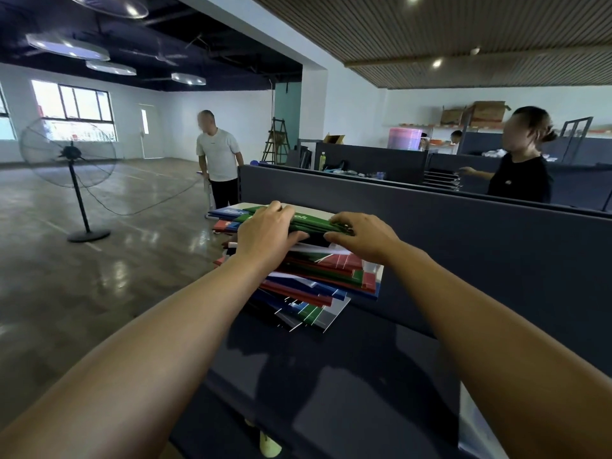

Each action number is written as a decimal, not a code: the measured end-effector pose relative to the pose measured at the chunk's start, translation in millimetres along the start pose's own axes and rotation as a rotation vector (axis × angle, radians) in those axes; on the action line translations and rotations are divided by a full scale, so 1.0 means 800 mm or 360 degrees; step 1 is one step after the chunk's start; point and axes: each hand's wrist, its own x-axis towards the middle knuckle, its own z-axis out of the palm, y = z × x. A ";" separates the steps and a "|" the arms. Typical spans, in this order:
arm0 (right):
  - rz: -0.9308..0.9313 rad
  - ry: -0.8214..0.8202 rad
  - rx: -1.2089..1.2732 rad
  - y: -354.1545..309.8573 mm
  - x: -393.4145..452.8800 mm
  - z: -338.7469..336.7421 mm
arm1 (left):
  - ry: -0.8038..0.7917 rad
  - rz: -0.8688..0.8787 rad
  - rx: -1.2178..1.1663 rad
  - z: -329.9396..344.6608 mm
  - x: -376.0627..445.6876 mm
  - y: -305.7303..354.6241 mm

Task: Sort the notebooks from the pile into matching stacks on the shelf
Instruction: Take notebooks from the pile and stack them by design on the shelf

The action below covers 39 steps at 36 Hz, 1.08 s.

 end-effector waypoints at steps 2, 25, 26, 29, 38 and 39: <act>-0.0017 -0.0011 0.0056 0.000 0.000 -0.005 | 0.0019 0.0015 0.0015 -0.002 0.001 -0.001; 0.0050 0.0151 0.0187 0.009 -0.001 -0.030 | 0.0096 0.0150 0.0108 0.003 0.001 0.002; 0.0051 0.0149 0.0124 0.010 -0.001 -0.031 | 0.0092 0.0141 0.0107 0.003 0.002 0.004; 0.0044 0.0090 -0.0024 0.010 0.002 -0.025 | 0.0070 0.0158 0.0151 0.006 0.003 0.009; 0.0206 0.0216 0.0493 0.015 0.009 -0.023 | 0.0149 0.0127 0.0124 0.009 0.011 0.006; 0.0215 0.0266 0.0611 0.014 0.007 -0.021 | 0.0141 0.0144 0.0124 0.010 0.012 0.006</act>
